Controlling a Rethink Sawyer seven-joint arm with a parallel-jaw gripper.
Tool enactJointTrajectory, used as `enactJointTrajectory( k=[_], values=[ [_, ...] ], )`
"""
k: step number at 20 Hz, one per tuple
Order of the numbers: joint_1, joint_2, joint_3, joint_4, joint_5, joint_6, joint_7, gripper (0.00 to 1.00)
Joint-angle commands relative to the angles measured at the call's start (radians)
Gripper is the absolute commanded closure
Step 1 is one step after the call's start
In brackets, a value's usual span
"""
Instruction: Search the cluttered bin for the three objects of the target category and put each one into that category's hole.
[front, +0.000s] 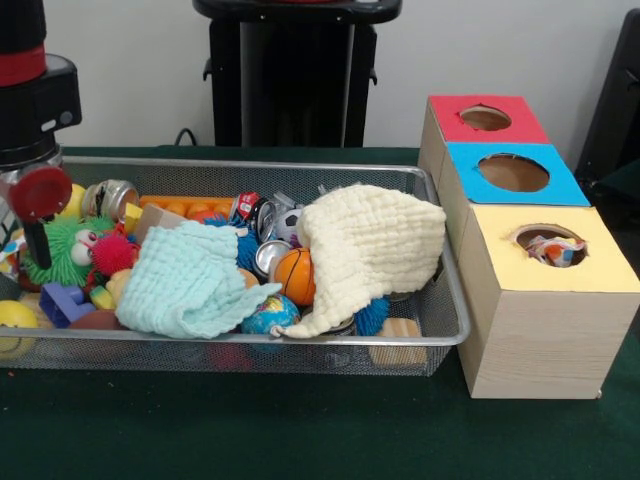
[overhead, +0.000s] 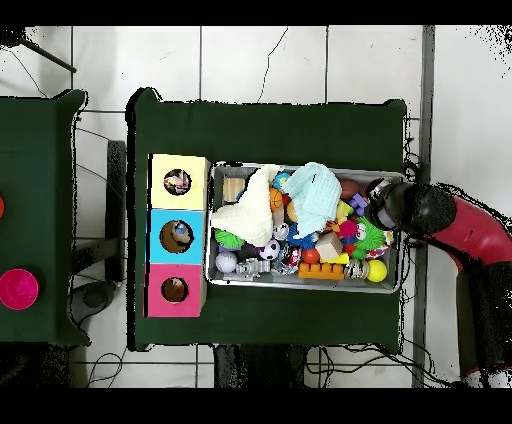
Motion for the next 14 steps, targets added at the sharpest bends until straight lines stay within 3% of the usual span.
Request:
enactJointTrajectory(
  k=[1,14],
  values=[
    [0.012,0.01,0.018,0.116,-0.02,-0.071,0.009,1.0],
    [0.038,-0.002,-0.009,0.131,-0.018,-0.092,0.029,1.0]
  ],
)
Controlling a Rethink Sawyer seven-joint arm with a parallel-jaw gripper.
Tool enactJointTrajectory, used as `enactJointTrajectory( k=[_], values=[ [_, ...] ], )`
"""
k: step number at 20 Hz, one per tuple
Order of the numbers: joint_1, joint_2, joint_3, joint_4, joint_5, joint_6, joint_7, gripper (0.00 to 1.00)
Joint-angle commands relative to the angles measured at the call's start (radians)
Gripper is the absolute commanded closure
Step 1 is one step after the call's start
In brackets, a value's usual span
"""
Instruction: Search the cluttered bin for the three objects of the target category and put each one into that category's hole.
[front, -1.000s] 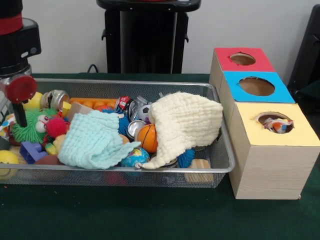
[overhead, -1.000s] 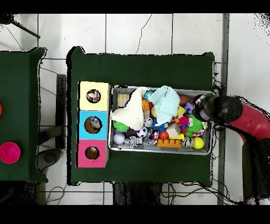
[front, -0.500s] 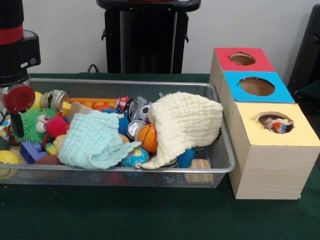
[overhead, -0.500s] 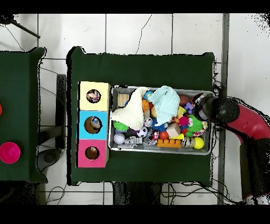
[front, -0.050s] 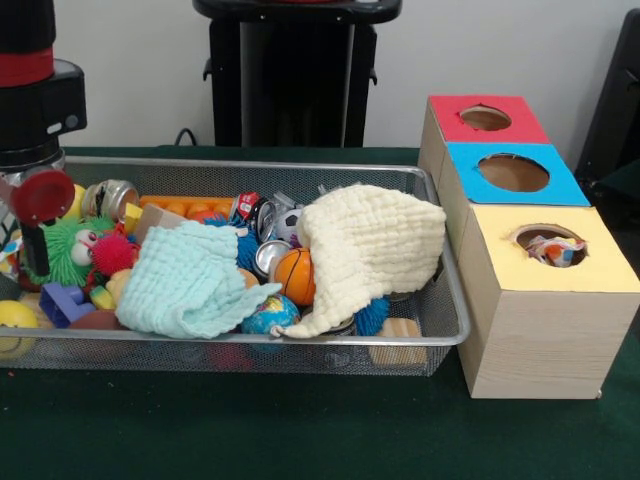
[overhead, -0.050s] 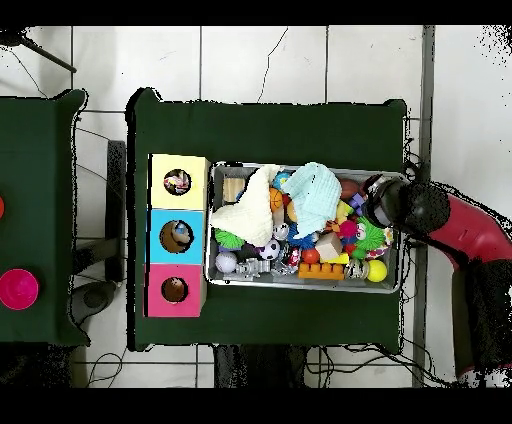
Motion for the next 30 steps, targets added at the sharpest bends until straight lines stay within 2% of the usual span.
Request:
enactJointTrajectory(
  k=[1,18,21,26,30],
  values=[
    [0.014,0.007,0.002,0.12,-0.017,-0.035,0.027,1.0],
    [0.009,0.022,-0.002,0.093,-0.01,-0.025,0.021,1.0],
    [0.016,-0.016,-0.014,0.128,-0.001,-0.018,0.043,1.0],
    [0.009,-0.106,-0.036,0.231,0.021,-0.008,0.075,1.0],
    [-0.016,-0.116,-0.036,0.256,0.024,-0.01,0.057,1.0]
  ],
)
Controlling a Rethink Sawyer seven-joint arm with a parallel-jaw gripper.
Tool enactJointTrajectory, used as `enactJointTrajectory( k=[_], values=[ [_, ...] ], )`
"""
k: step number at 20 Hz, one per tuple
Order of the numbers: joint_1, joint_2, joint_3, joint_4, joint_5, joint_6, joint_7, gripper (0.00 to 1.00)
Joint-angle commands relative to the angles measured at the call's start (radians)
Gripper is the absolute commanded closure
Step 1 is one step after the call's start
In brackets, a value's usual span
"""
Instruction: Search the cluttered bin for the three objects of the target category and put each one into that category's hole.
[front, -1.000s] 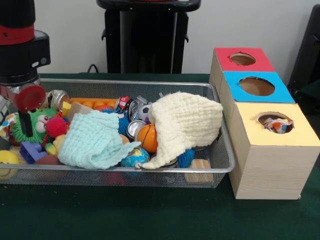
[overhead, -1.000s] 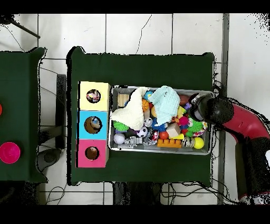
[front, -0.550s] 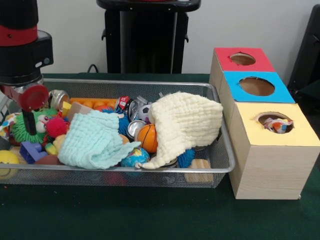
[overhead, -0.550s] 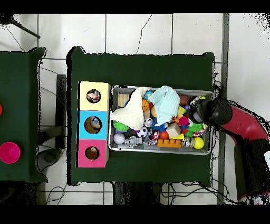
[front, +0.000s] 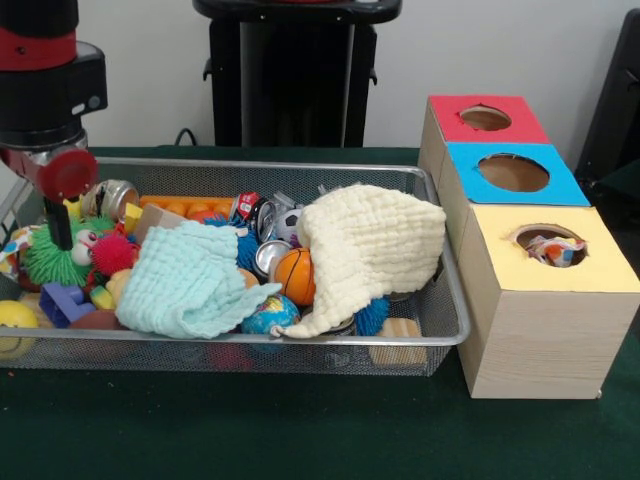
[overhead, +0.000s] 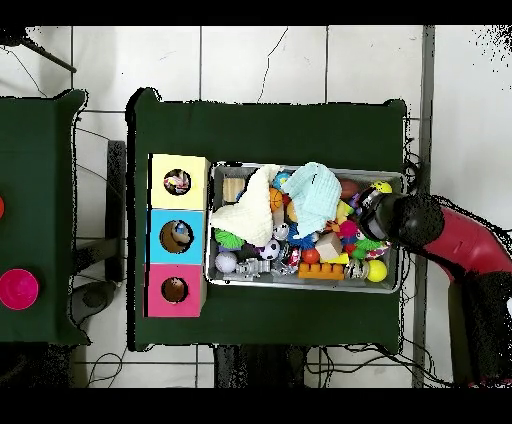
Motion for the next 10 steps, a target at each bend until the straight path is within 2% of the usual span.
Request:
enactJointTrajectory(
  k=[1,6,10],
  values=[
    [-0.027,-0.065,-0.009,0.167,0.024,-0.005,0.052,1.0],
    [-0.041,-0.131,-0.028,0.269,0.028,-0.028,0.066,1.0],
    [-0.035,-0.122,-0.042,0.275,0.017,-0.056,0.087,1.0]
  ],
)
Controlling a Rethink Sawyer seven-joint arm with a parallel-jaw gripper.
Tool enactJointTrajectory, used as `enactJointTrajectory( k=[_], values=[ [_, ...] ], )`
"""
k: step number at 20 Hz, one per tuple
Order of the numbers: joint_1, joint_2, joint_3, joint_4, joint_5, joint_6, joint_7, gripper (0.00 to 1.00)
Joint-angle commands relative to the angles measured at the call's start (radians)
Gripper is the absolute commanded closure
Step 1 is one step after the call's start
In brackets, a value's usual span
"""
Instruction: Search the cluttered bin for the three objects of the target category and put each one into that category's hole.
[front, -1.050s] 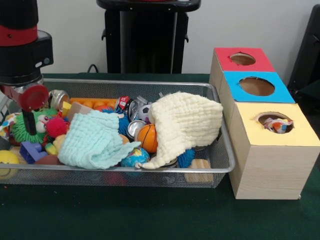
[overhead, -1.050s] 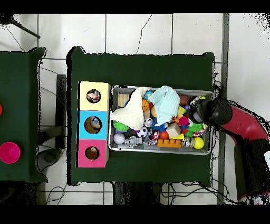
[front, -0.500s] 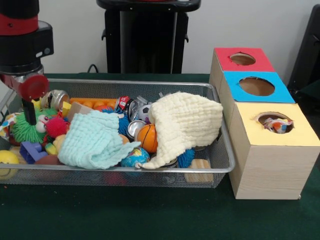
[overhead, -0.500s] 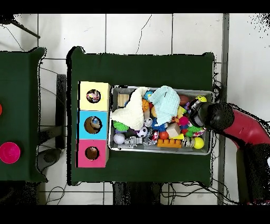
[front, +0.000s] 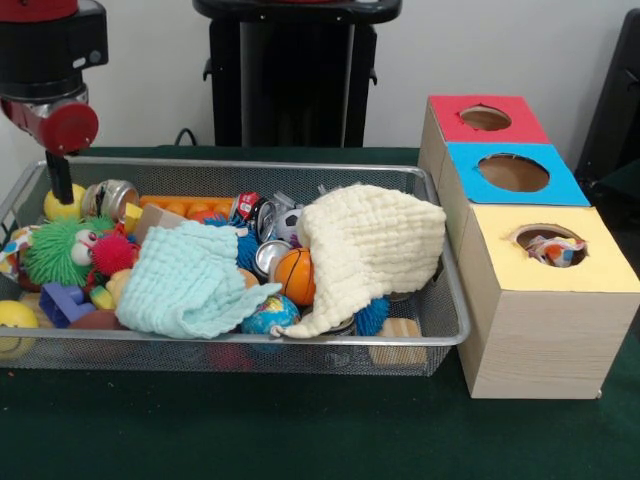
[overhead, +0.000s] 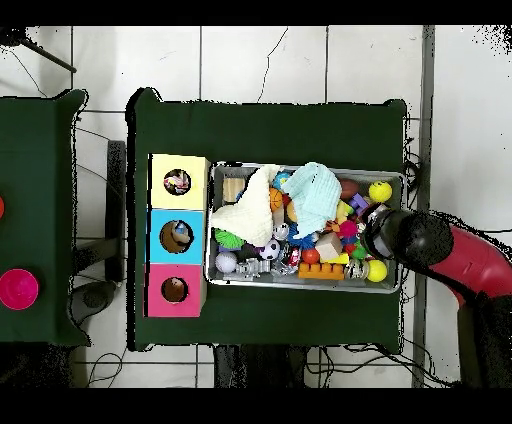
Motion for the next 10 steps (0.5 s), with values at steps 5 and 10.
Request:
enactJointTrajectory(
  k=[5,10],
  values=[
    [-0.001,0.019,-0.042,0.144,0.002,-0.094,0.104,1.0],
    [0.005,0.036,-0.065,0.162,0.003,-0.135,0.12,1.0]
  ],
)
